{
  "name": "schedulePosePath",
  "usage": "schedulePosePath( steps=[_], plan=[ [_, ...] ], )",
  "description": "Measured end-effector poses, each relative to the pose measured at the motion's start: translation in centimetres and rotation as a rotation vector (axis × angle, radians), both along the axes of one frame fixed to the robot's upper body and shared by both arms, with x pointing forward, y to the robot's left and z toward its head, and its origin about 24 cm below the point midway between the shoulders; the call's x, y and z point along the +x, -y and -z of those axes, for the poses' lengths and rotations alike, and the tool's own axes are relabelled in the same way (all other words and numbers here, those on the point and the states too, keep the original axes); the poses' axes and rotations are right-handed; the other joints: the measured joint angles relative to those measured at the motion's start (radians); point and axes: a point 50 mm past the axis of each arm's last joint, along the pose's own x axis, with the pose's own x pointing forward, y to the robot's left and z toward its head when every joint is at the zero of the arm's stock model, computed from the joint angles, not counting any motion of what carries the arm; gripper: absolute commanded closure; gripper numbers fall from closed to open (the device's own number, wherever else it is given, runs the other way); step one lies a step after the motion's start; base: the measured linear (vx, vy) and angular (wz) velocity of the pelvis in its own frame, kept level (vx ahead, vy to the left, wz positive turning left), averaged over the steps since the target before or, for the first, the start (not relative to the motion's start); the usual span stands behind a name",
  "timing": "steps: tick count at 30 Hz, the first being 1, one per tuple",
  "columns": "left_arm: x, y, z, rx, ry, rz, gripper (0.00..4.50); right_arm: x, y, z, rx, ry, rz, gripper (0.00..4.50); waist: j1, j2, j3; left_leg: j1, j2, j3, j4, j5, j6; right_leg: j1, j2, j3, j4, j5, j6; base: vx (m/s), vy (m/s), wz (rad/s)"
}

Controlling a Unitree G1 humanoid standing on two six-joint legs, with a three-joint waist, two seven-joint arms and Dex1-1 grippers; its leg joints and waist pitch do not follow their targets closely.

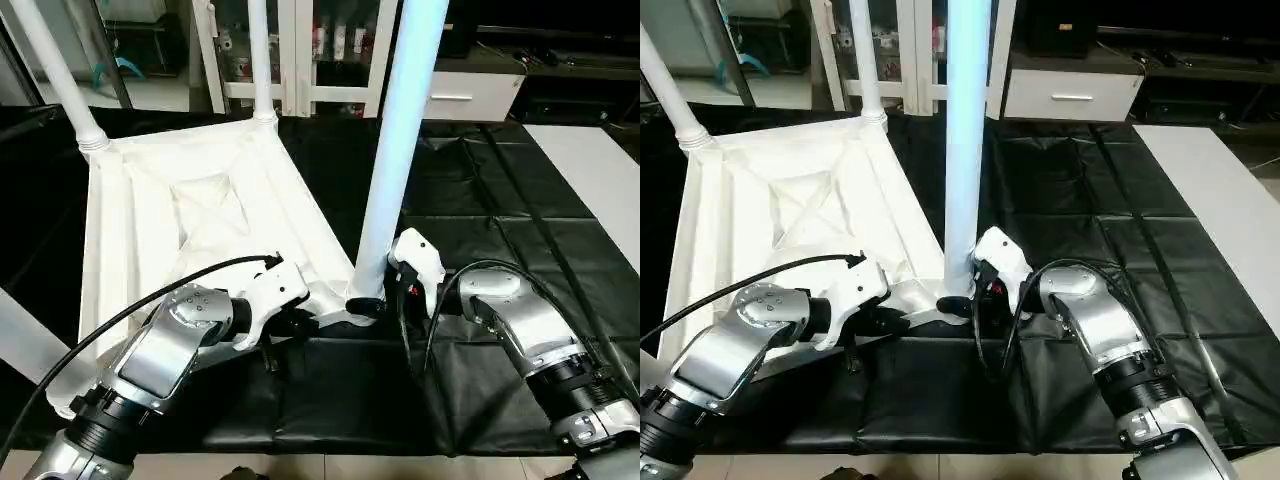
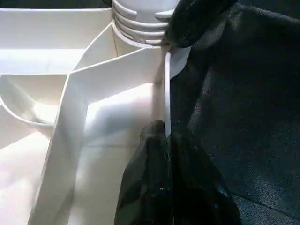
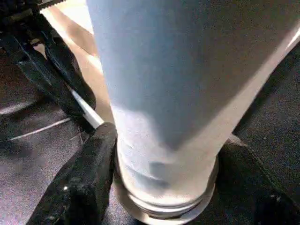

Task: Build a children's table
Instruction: Rotate leg to tighten

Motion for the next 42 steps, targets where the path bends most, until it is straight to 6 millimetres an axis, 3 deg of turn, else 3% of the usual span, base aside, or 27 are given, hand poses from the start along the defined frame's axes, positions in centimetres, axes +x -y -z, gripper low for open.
schedulePosePath(
  steps=[3, 7, 16, 20, 25, 26, 30, 32, 34, 42],
  plan=[
    [0.4, 0.1, 0.2, -0.012, 0.011, -0.054, 4.50, 0.5, -0.8, 0.6, 0.052, 0.018, 0.116, 1.79, -0.012, 0.000, 0.000, 0.001, 0.001, 0.000, 0.002, 0.000, 0.000, -0.001, 0.000, 0.000, 0.001, 0.002, -0.003, 0.000, 0.000, 0.00],
    [2.2, 1.4, 0.5, -0.033, 0.033, -0.167, 4.50, 1.7, -2.2, 1.5, 0.112, 0.051, 0.425, 1.81, -0.019, -0.001, 0.000, 0.002, 0.001, -0.001, 0.003, 0.001, -0.001, -0.002, 0.000, 0.000, 0.000, 0.008, -0.008, 0.000, 0.000, 0.00],
    [5.6, 6.2, 0.6, -0.028, 0.059, -0.319, 4.50, 3.9, -4.1, 1.8, 0.093, 0.087, 0.912, 1.81, 0.008, -0.001, -0.001, 0.003, -0.002, 0.001, 0.003, 0.001, -0.001, 0.000, -0.004, 0.001, -0.001, 0.010, -0.006, 0.000, 0.000, 0.00],
    [6.0, 7.2, 0.6, -0.031, 0.064, -0.337, 4.50, 4.3, -4.3, 1.6, 0.074, 0.098, 1.035, 1.81, 0.017, 0.005, -0.002, 0.001, -0.003, 0.002, 0.002, 0.001, -0.001, 0.000, -0.006, 0.001, -0.004, 0.010, -0.005, 0.000, 0.000, 0.00],
    [6.0, 7.1, 0.6, -0.033, 0.071, -0.336, 4.50, 4.3, -4.5, 1.7, 0.105, 0.101, 1.042, 1.81, 0.018, 0.008, -0.002, 0.001, -0.003, 0.002, 0.002, 0.001, -0.001, -0.001, -0.006, 0.000, -0.005, 0.012, -0.002, 0.000, 0.000, 0.00],
    [6.0, 7.0, 0.6, -0.031, 0.076, -0.336, 4.50, 4.3, -4.4, 1.7, 0.115, 0.102, 1.034, 1.25, 0.017, 0.009, -0.002, 0.000, -0.003, 0.002, 0.002, 0.001, -0.001, -0.001, -0.006, 0.000, -0.005, 0.012, -0.001, 0.000, 0.000, 0.00],
    [6.0, 6.2, 0.6, -0.023, 0.091, -0.338, 4.50, 4.1, -4.2, 1.6, 0.130, 0.113, 0.970, 0.93, 0.010, 0.010, -0.002, 0.000, -0.003, 0.002, 0.001, 0.001, -0.001, -0.002, -0.006, 0.000, -0.005, 0.012, -0.001, 0.000, 0.000, 0.00],
    [5.3, 5.1, 0.5, -0.028, 0.097, -0.298, 4.50, 3.5, -3.4, 1.3, 0.120, 0.132, 0.854, 0.75, 0.000, 0.011, -0.002, -0.001, -0.003, 0.002, 0.000, 0.001, -0.001, -0.003, -0.005, 0.000, -0.006, 0.012, 0.001, 0.000, 0.000, 0.00],
    [4.6, 4.3, 0.4, -0.032, 0.088, -0.248, 4.50, 3.1, -2.4, 1.0, 0.115, 0.114, 0.768, 0.58, 0.000, 0.011, -0.002, -0.001, -0.002, 0.002, -0.002, 0.001, -0.001, -0.003, -0.005, -0.001, -0.006, 0.010, 0.003, 0.000, 0.000, 0.00],
    [1.4, 1.7, 0.1, -0.030, 0.032, -0.023, 4.50, 0.6, 0.5, -0.8, 0.037, 0.057, 0.319, 0.15, 0.018, 0.008, 0.000, -0.003, -0.001, 0.002, -0.002, 0.000, 0.000, -0.004, -0.003, -0.001, -0.010, 0.009, 0.004, 0.000, 0.000, 0.00]
  ],
)
